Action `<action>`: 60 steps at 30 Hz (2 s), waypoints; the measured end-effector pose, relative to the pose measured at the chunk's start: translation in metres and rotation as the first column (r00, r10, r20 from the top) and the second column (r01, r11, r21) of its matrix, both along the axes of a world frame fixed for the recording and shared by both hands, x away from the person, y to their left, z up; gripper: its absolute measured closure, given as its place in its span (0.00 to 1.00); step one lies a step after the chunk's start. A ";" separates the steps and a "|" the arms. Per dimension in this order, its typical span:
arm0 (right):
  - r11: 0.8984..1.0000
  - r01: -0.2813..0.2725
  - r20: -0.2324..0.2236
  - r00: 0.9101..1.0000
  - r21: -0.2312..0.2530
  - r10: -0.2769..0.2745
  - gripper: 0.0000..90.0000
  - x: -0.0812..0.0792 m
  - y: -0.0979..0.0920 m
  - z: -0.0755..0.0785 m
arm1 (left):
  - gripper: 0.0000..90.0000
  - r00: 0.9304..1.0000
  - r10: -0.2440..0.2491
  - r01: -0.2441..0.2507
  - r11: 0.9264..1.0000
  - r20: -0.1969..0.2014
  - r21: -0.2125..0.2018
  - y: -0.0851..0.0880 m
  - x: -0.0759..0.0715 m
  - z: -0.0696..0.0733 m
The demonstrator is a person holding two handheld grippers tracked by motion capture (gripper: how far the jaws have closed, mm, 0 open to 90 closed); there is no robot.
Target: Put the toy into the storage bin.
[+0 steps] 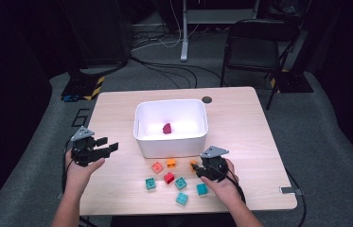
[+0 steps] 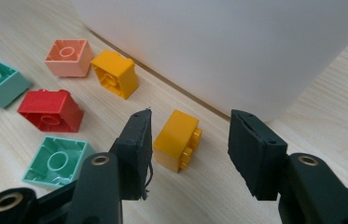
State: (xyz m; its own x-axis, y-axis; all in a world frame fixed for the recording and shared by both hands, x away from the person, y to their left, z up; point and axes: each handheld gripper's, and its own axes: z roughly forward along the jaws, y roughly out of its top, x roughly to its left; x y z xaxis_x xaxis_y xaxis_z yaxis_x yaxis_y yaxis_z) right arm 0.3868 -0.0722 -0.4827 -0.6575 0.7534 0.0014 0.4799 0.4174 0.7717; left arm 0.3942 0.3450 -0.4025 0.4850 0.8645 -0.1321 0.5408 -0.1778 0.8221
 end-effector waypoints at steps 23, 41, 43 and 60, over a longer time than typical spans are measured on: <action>0.995 -0.006 -0.075 0.997 -0.103 -0.002 0.70 0.015 0.019 -0.031 | 0.46 1.000 0.024 -0.024 1.000 -0.003 -0.008 0.007 -0.001 -0.002; 0.996 -0.055 -0.074 0.996 -0.064 0.050 0.74 0.012 0.016 -0.007 | 0.46 1.000 0.019 -0.019 1.000 -0.007 -0.005 0.004 0.000 -0.003; 0.996 -0.079 -0.074 0.994 -0.050 0.075 0.74 0.009 0.018 0.004 | 0.46 1.000 0.015 -0.015 1.000 -0.007 0.000 0.003 0.000 -0.002; 0.975 -0.213 -0.083 0.974 -0.055 0.208 0.74 -0.001 0.028 0.066 | 0.46 1.000 0.004 -0.004 1.000 -0.012 0.002 -0.001 0.000 -0.004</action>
State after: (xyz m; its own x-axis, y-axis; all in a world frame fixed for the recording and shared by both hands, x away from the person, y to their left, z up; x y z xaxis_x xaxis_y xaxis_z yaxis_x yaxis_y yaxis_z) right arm 0.3861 -0.0440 -0.4171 -0.8014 0.5980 0.0149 0.4326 0.5622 0.7048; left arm 0.3946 0.3443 -0.4064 0.4796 0.8669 -0.1363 0.5518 -0.1771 0.8150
